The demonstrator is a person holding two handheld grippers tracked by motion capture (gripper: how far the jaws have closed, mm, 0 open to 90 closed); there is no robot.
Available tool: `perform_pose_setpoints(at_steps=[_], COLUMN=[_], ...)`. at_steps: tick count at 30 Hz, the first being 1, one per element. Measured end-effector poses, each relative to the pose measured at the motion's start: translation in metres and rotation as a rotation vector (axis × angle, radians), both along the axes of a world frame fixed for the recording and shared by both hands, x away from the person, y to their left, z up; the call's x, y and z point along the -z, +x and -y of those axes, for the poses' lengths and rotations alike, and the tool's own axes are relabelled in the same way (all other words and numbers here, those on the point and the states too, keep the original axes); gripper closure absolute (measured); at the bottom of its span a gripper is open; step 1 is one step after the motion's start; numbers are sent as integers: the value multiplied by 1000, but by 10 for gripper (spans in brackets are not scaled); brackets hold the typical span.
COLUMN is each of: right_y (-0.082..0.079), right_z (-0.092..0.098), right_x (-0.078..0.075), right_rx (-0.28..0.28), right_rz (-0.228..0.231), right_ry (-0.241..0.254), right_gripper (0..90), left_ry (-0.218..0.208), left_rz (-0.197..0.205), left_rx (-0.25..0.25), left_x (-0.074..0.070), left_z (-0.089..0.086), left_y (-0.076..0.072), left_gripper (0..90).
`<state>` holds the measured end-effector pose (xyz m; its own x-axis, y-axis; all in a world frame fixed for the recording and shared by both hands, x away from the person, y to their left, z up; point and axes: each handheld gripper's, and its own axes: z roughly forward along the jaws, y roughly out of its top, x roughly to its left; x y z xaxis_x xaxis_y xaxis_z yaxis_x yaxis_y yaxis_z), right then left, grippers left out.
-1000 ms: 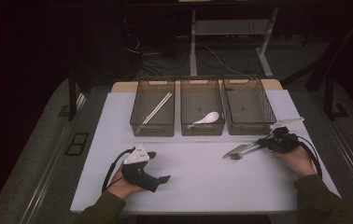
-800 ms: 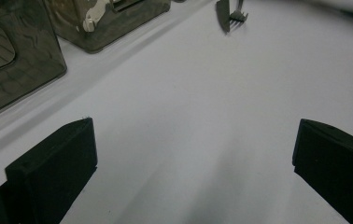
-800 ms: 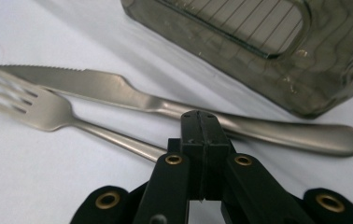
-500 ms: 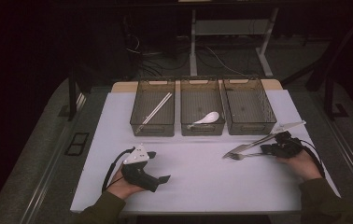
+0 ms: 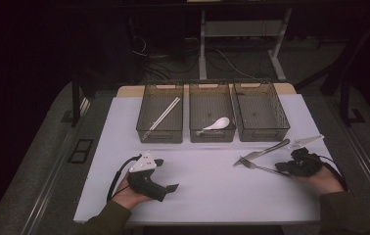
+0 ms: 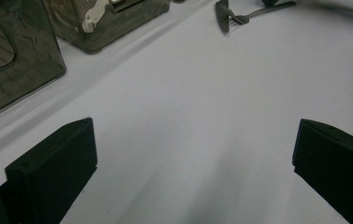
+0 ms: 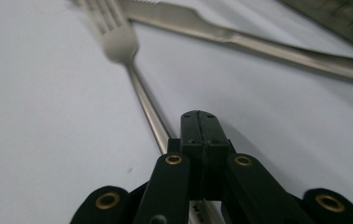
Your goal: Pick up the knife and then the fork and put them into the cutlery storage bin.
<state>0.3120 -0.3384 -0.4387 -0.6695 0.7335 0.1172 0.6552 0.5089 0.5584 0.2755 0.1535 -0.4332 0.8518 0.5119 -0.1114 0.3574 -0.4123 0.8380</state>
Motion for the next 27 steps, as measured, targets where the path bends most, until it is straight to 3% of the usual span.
perform_pose_setpoints(at_steps=[5, 9, 13, 17, 27], right_y=[-12, -12, -8, -4, 13], right_z=[0, 3, 3, -7, -47], right_x=[-1, -3, -14, -25, -28], right_rx=[-26, -24, -50, -95, -242], right_rz=[-9, -10, -10, -26, -94], right_ry=[-10, -7, 8, -37, -197], right_gripper=[899, 892, 725, 646, 701], left_ry=[3, 6, 0, 8, 10], left_rz=[-1, -3, 0, 7, 6], left_rx=[3, 6, 10, 3, -2], left_x=[0, 0, -1, -1, 0], left_z=[0, 0, 0, 0, 2], left_y=[0, 0, 0, 1, 0], left_gripper=[0, 0, 0, 0, 0])
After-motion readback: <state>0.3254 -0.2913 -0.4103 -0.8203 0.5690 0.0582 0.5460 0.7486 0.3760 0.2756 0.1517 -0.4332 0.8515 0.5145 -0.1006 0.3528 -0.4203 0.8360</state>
